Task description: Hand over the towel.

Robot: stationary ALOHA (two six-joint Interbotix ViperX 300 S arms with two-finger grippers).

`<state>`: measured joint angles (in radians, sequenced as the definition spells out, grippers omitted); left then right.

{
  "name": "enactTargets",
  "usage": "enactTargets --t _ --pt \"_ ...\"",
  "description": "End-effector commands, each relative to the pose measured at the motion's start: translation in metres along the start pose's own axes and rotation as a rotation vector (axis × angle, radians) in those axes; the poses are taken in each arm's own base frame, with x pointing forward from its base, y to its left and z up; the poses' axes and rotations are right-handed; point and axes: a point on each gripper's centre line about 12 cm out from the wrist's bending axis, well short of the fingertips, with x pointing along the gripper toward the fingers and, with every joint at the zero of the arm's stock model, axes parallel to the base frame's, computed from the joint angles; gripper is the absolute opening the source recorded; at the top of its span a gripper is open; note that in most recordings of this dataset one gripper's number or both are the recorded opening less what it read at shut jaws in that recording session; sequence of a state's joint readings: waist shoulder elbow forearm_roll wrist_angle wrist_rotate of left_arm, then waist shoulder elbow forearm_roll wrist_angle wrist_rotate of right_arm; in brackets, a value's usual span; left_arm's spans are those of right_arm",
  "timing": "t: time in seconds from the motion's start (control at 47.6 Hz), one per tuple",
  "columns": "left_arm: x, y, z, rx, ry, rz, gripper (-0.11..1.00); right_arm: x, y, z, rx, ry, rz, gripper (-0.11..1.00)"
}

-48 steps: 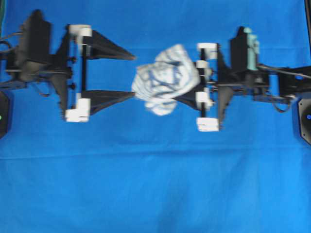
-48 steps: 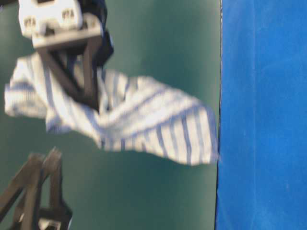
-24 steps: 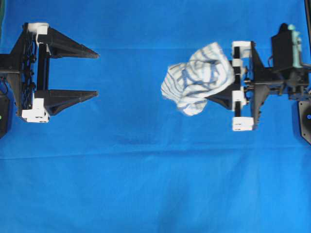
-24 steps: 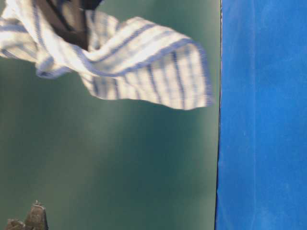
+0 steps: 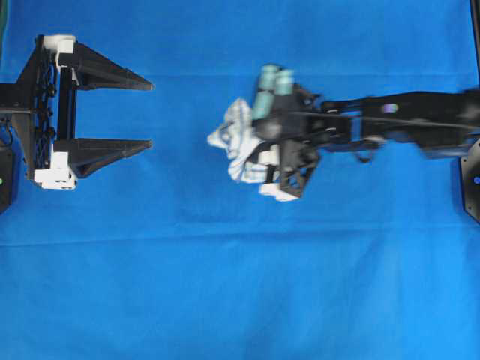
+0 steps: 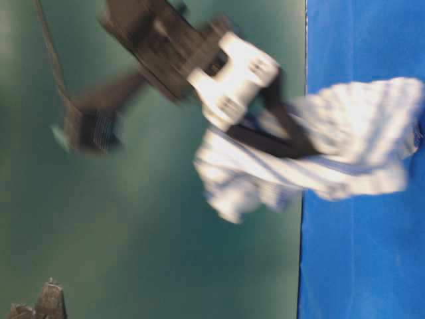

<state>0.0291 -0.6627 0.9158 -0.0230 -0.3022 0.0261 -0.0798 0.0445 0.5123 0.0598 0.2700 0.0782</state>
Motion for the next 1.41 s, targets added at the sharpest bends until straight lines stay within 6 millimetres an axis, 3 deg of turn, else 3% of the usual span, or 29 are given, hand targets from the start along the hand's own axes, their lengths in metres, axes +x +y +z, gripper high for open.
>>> enactTargets --t 0.0,0.21,0.714,0.798,0.882,0.945,1.26,1.386 --pt "0.001 -0.001 0.006 -0.002 -0.018 -0.002 0.94 0.020 -0.001 0.003 0.000 0.053 -0.008 0.16" --pt "0.001 -0.001 0.005 -0.002 -0.014 -0.002 0.94 0.055 -0.005 -0.022 0.016 0.152 -0.020 0.16" --pt "0.005 -0.001 0.000 -0.001 0.003 -0.002 0.94 0.046 -0.003 -0.013 0.034 0.123 -0.015 0.17" --pt "0.005 -0.001 0.000 0.000 0.003 -0.002 0.94 0.040 -0.002 -0.011 0.040 0.117 -0.014 0.38" --pt "0.005 -0.001 0.000 0.000 0.008 -0.002 0.94 0.028 -0.001 -0.006 0.043 0.102 -0.012 0.62" --pt "0.005 -0.001 0.000 0.000 0.009 -0.002 0.94 0.012 0.000 0.001 0.038 0.070 -0.009 0.71" --pt "0.004 -0.001 -0.001 0.000 0.021 -0.003 0.94 -0.089 0.004 0.039 -0.021 -0.203 0.007 0.70" --pt "0.004 -0.001 -0.002 0.000 0.025 -0.003 0.94 -0.125 0.004 0.039 -0.050 -0.361 0.017 0.70"
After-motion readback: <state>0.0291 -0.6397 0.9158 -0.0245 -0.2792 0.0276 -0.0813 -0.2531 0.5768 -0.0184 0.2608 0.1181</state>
